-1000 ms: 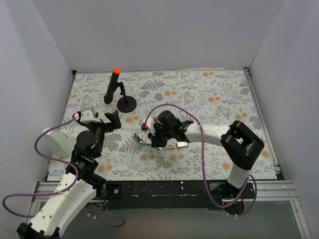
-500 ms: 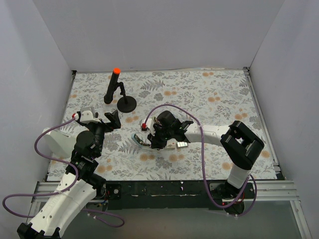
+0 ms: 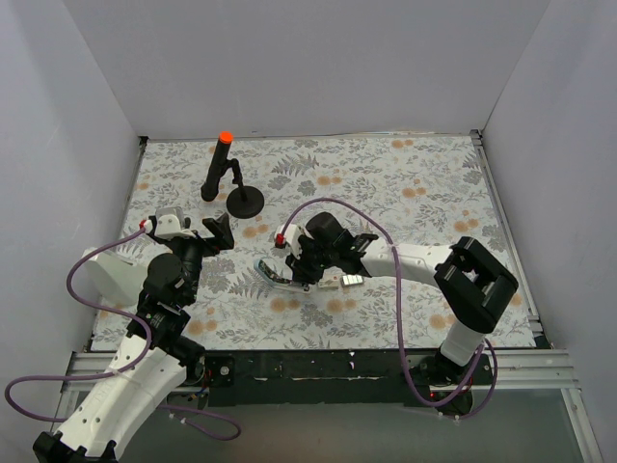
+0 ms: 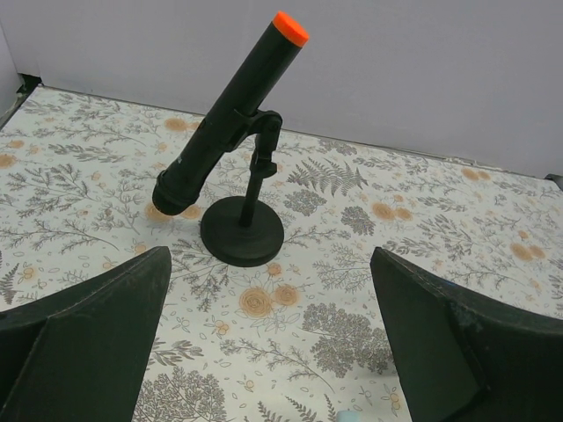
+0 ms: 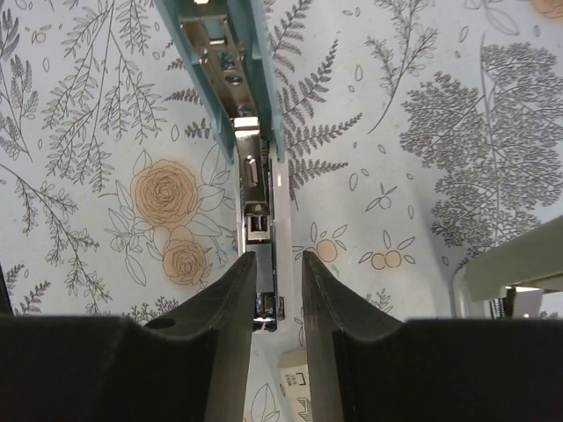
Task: Load the staples into the stapler
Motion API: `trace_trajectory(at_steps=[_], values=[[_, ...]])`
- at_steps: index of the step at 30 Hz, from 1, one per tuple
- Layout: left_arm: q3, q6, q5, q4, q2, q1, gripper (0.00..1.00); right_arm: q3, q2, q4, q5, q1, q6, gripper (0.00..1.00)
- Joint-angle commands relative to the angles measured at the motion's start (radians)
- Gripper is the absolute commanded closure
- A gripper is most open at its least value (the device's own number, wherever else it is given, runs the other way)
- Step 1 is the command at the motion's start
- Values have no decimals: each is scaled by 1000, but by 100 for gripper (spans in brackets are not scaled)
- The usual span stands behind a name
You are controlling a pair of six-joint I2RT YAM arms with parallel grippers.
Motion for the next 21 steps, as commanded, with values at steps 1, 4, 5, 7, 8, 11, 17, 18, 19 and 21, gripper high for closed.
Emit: trace_trajectory(at_steps=[1,4,5,7,8,11,17,18,19,21], values=[[27,-4,13,-8,-14,7,2,10,-48,60,71,-3,55,65],[27,-4,7,-8,-17,7,2,27,-37,63,71,-3,81,64],[27,-5,7,-8,-19,7,2,33,-25,65,66,-1,87,63],[26,-5,9,-8,-22,7,2,39,-17,68,63,2,93,61],[24,-7,9,-8,-20,7,2,42,-6,69,68,4,96,60],[26,-7,12,-8,-20,7,2,57,14,66,80,10,96,59],[24,-8,16,-8,-17,10,2,77,51,63,82,24,96,58],[26,-10,15,-8,-17,10,2,79,54,63,83,27,96,58],[24,-10,16,-8,-19,10,2,79,55,63,83,25,96,58],[26,-10,18,-8,-17,10,2,79,61,63,89,27,95,58]])
